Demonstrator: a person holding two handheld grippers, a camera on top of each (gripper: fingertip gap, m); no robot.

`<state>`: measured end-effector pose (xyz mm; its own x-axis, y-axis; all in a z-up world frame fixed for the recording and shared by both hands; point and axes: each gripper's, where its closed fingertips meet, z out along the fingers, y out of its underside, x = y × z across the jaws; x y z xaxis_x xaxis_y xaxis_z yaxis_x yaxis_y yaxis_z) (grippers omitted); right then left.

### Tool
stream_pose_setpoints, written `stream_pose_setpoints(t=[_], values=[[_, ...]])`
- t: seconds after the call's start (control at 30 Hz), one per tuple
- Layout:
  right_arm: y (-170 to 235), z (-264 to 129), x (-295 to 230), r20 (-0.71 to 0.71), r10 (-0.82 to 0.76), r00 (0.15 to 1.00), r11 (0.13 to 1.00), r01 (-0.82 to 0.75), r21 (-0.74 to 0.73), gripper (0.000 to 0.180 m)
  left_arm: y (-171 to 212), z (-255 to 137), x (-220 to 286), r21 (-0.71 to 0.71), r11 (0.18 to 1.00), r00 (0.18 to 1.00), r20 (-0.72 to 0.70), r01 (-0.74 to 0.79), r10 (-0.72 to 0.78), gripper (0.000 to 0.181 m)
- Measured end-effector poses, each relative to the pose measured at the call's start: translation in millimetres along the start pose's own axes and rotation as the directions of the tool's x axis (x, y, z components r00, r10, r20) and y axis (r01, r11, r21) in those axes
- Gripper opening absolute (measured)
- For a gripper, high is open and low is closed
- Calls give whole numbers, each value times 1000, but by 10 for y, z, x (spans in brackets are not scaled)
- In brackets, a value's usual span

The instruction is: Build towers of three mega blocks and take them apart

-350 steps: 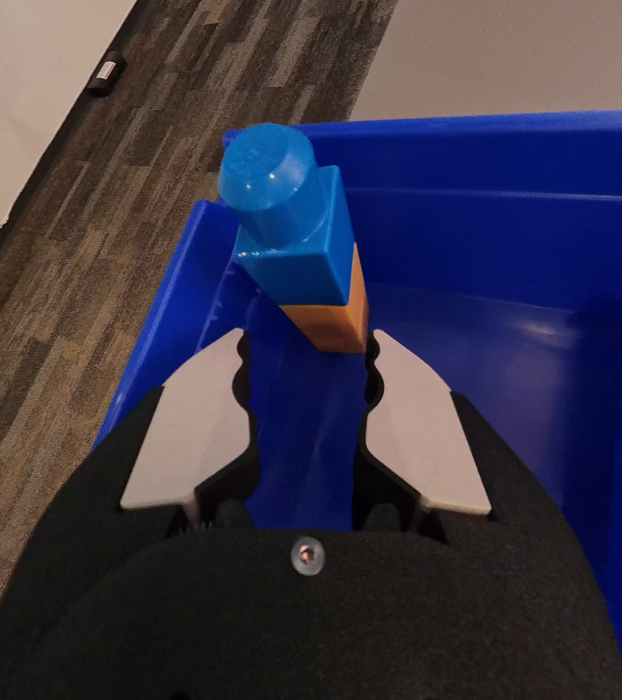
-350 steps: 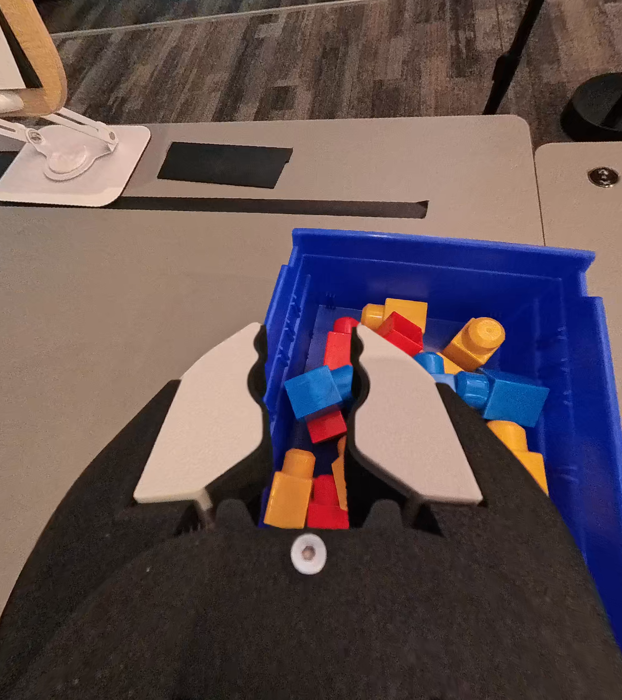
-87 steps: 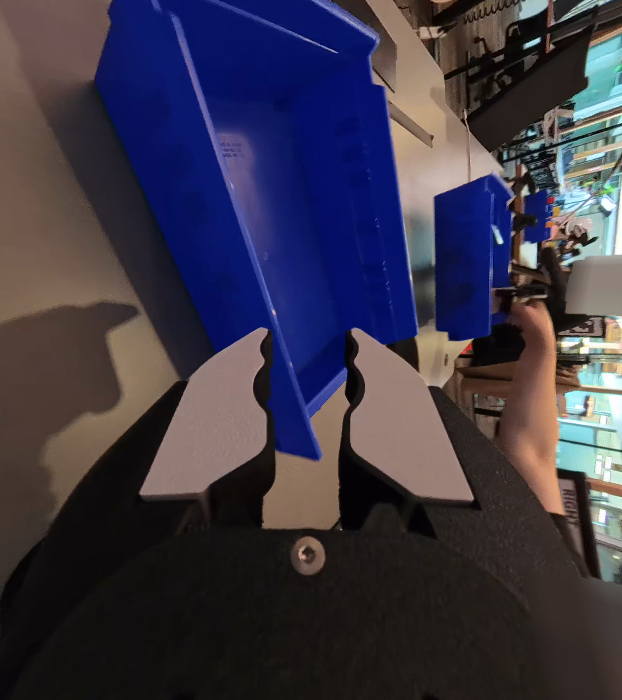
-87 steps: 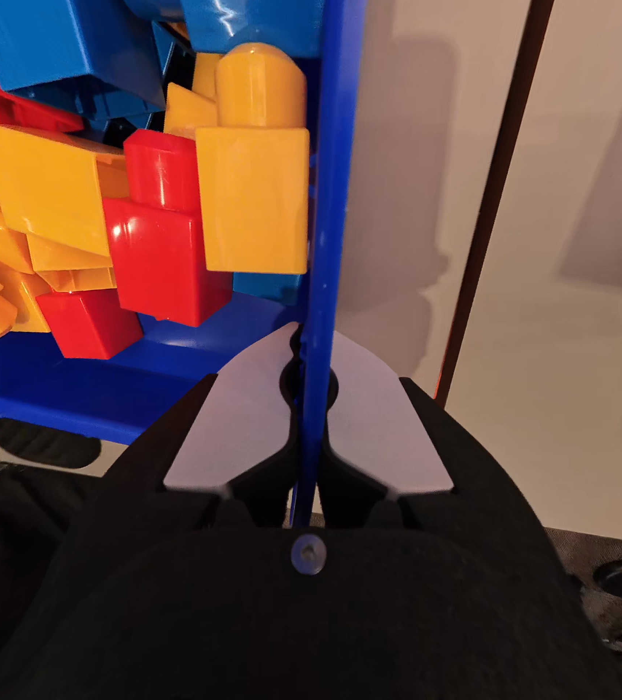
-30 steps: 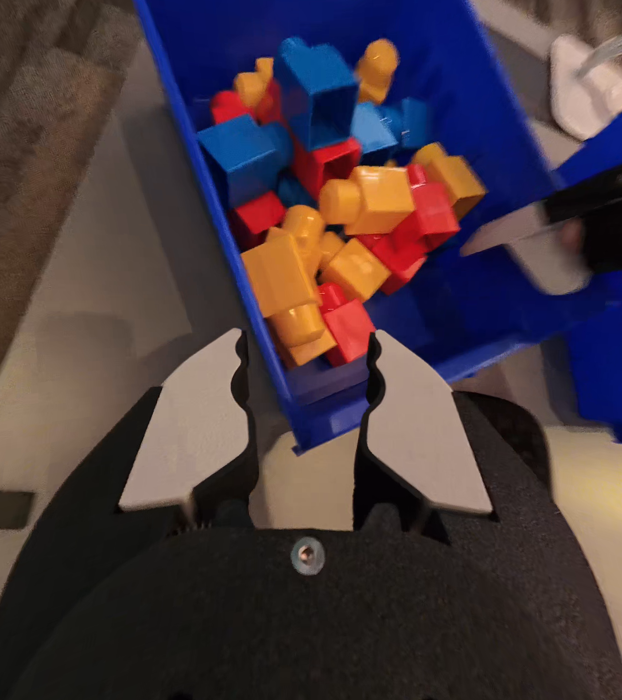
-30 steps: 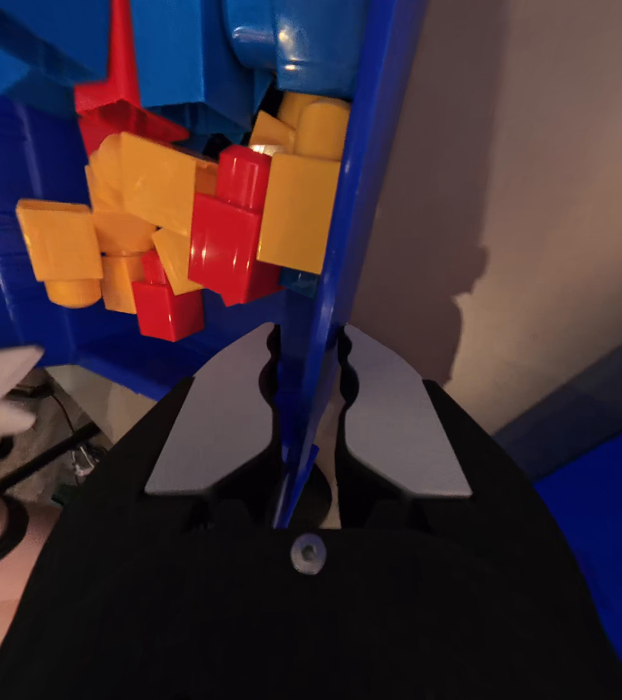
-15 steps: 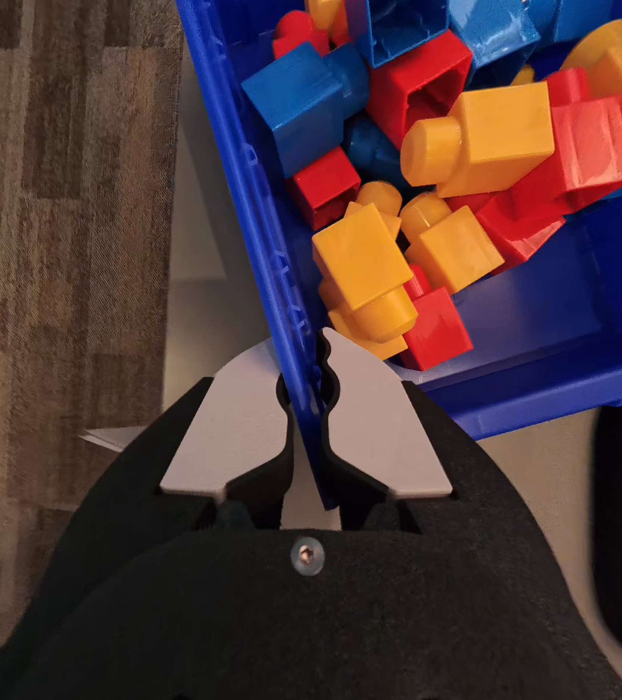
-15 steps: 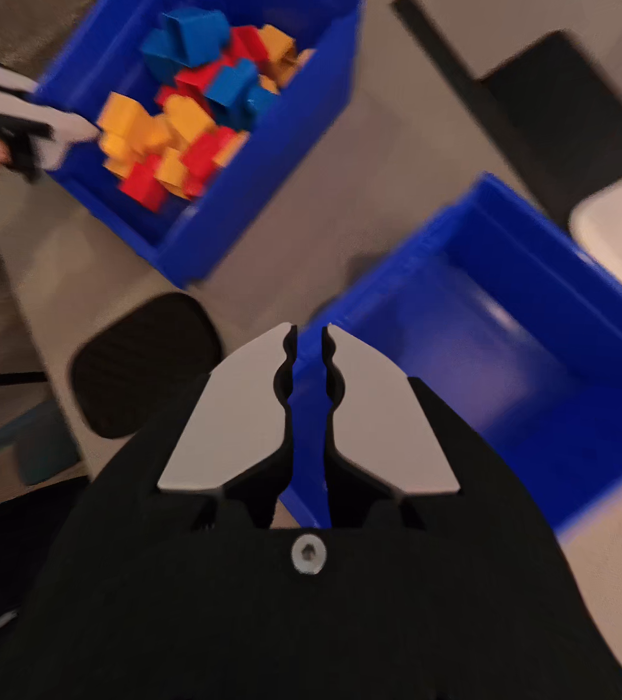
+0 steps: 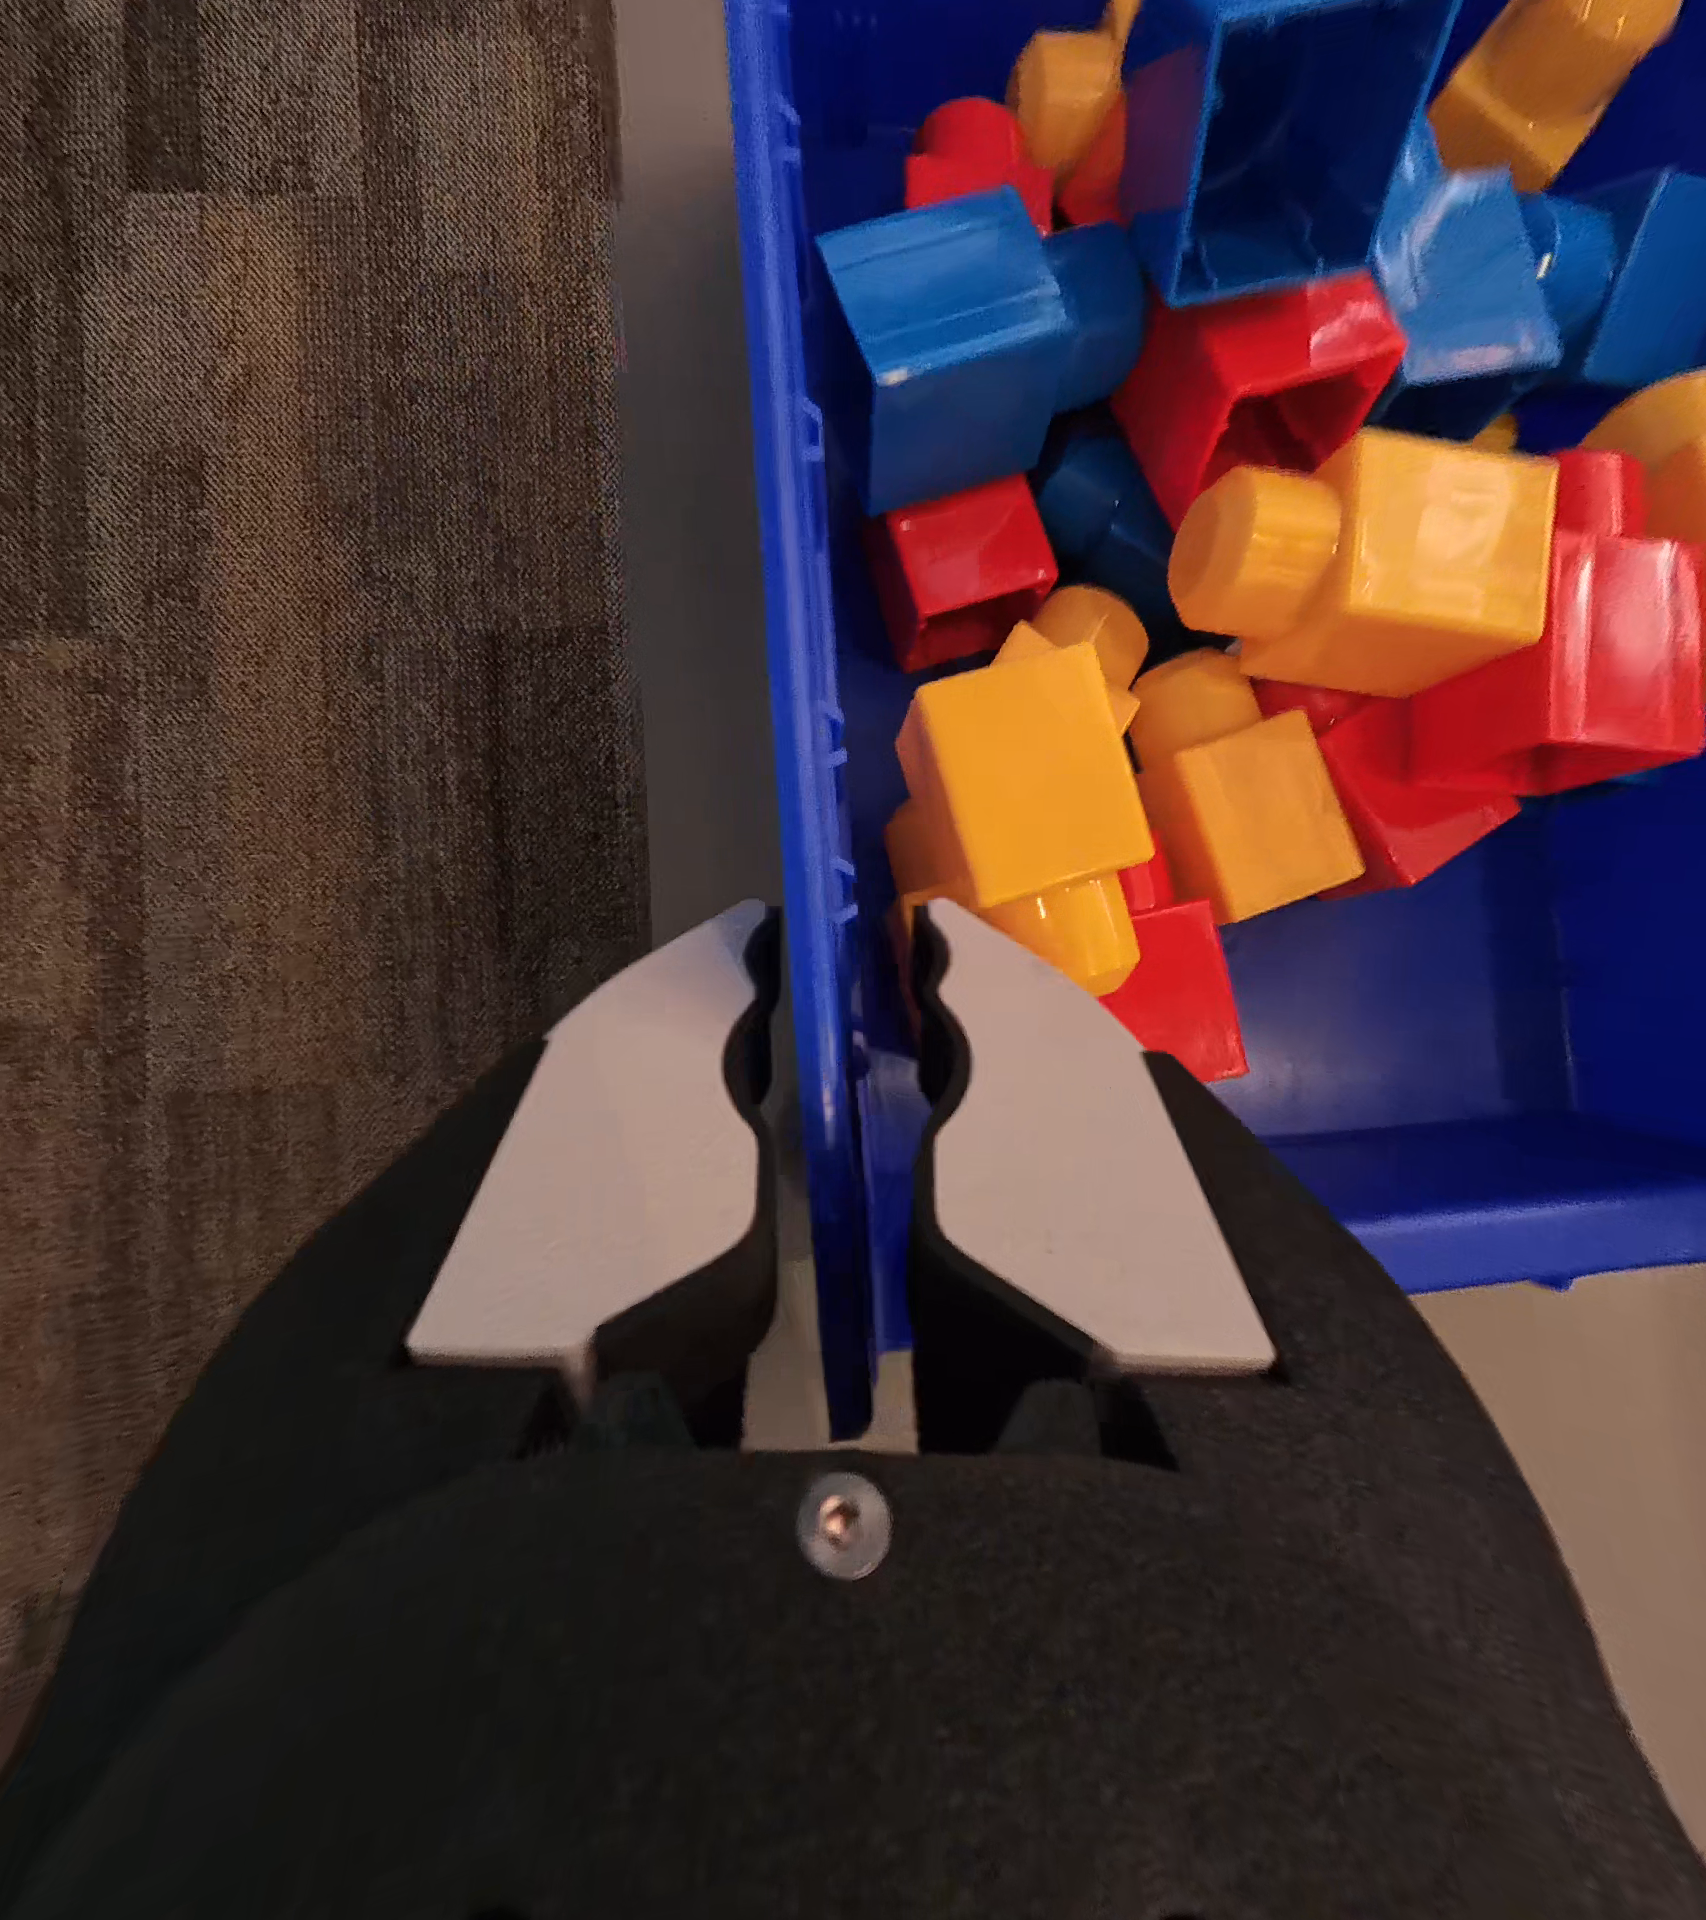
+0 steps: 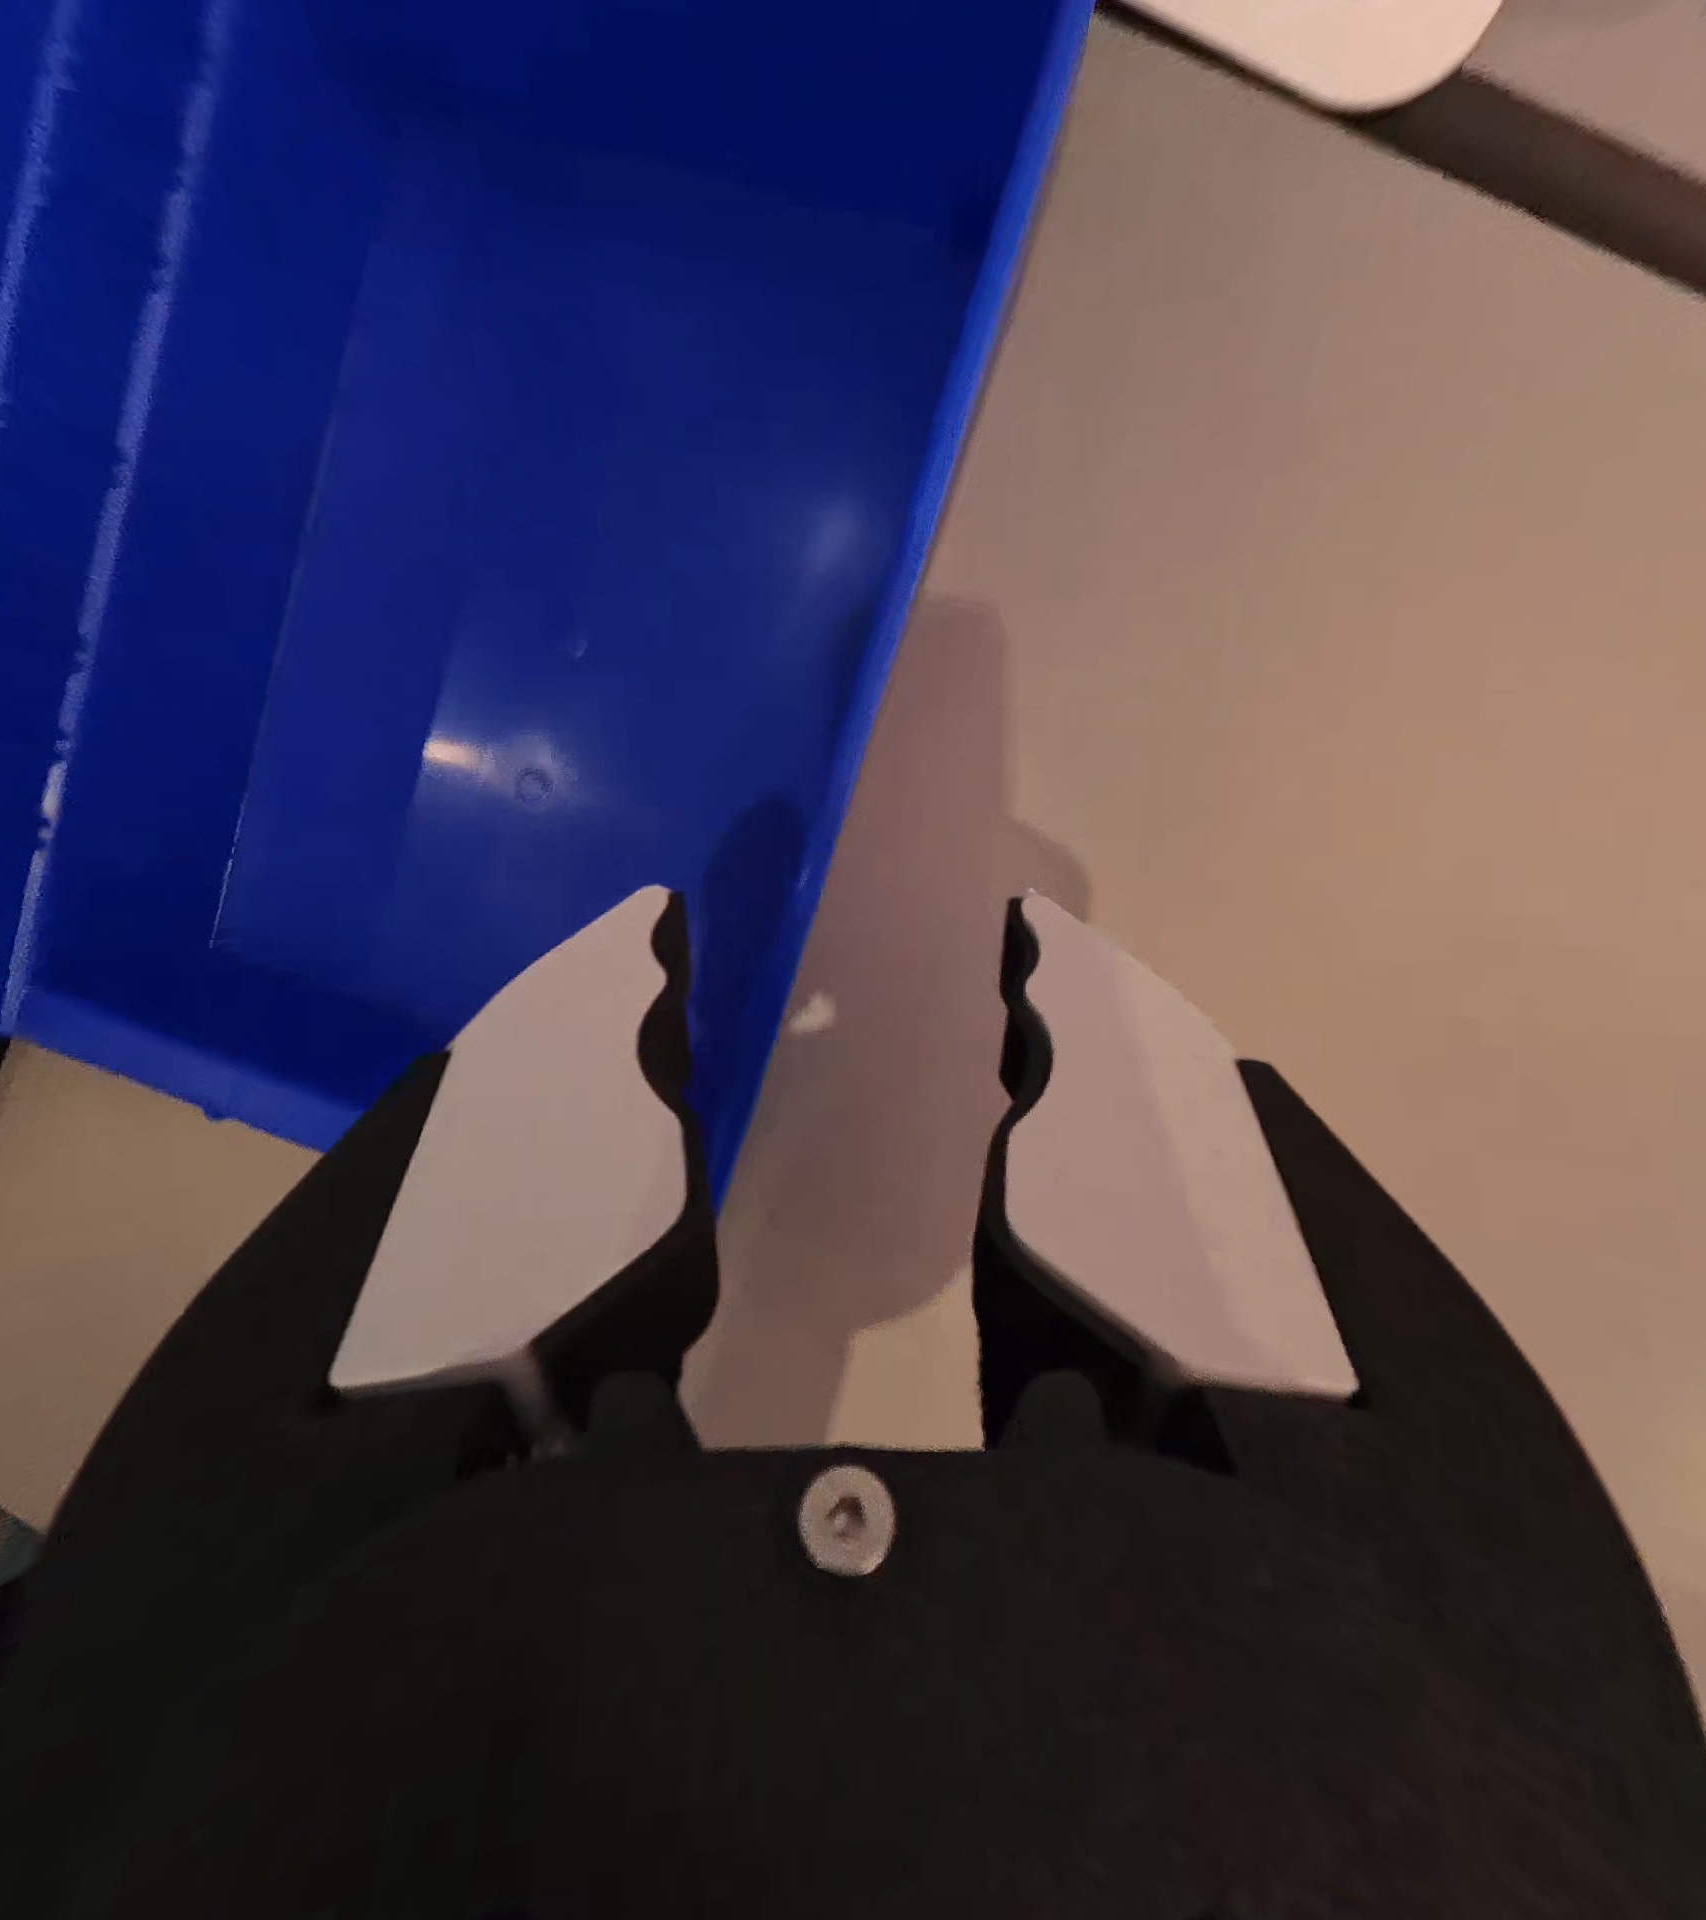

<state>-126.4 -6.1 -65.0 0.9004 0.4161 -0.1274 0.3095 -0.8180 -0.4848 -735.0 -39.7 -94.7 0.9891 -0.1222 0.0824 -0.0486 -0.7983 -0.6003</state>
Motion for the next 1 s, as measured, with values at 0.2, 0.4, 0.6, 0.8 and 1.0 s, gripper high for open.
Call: stream_pose_setpoints(t=[0.2, 0.4, 0.6, 0.8, 1.0], values=[[120, 440, -11, -123, 23, 992, 963, -55, -264, 34, -467, -503, -58, 357, 918, 985, -76, 174, -157, 33], [266, 577, -97, -68, 182, 981, 899, -194, -394, 5, -550, -901, -110, 403, 905, 989, -1, 138, -150, 33], [368, 380, 290, -50, 245, 968, 892, -245, -381, 5, -636, -1152, 111, 419, 905, 996, 10, 76, -88, 29], [734, -213, 1166, 16, 382, 924, 879, -359, -313, 5, -677, -1351, 498, 451, 892, 998, -53, 39, -17, 27], [1671, -1094, 2617, -124, 474, 872, 846, -490, -210, 5, -603, -1505, 809, 440, 898, 994, -100, 4, 44, 28]])
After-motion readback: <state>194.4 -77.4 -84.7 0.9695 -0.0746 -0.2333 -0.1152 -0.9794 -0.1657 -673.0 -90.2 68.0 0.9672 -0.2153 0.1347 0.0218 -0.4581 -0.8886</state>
